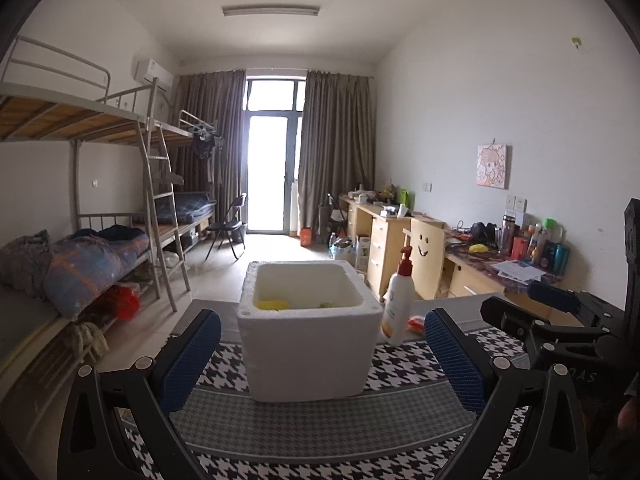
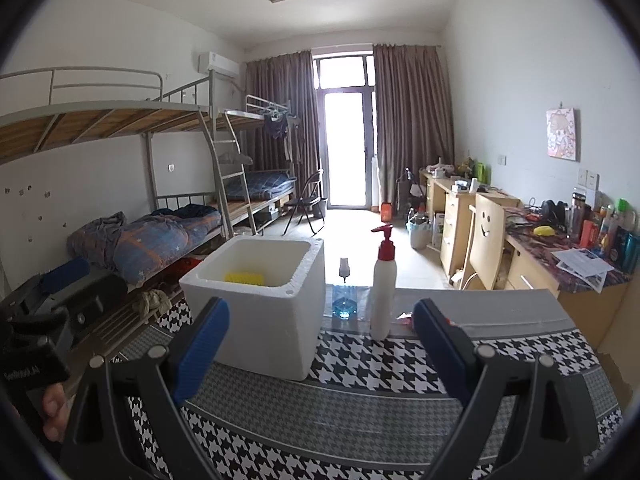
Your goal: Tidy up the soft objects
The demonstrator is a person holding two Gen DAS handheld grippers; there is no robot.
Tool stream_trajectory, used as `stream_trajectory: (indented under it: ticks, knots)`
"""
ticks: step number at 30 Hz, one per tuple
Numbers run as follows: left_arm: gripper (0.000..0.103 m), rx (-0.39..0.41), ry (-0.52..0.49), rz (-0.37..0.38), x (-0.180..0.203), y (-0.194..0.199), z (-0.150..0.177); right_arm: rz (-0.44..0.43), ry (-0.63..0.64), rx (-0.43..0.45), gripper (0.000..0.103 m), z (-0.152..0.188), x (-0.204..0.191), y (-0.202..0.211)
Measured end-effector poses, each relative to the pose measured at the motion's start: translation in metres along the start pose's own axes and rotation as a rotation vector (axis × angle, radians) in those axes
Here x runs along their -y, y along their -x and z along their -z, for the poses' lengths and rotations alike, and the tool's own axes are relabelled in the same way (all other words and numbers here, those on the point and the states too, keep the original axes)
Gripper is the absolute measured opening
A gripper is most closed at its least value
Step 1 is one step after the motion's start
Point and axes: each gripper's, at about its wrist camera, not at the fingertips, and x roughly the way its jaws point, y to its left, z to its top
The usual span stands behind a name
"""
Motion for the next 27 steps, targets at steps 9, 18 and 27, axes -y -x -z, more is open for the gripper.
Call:
stream_trajectory:
  ticks: [9, 18, 27]
  knots:
    - [0.102, 0.025, -0.037, 0.012, 0.012, 0.008, 0.013, 0.064, 0.006, 0.062, 0.095, 0.024, 0.0, 0.027]
    - [0.102, 0.036, -0.036, 0.013, 0.014, 0.015, 0.025, 0.076, -0.003, 0.075, 0.095, 0.039, 0.006, 0.039]
    - [0.102, 0.053, -0.028, 0.001, 0.018, 0.022, 0.042, 0.106, -0.029, 0.087, 0.096, 0.056, 0.011, 0.041]
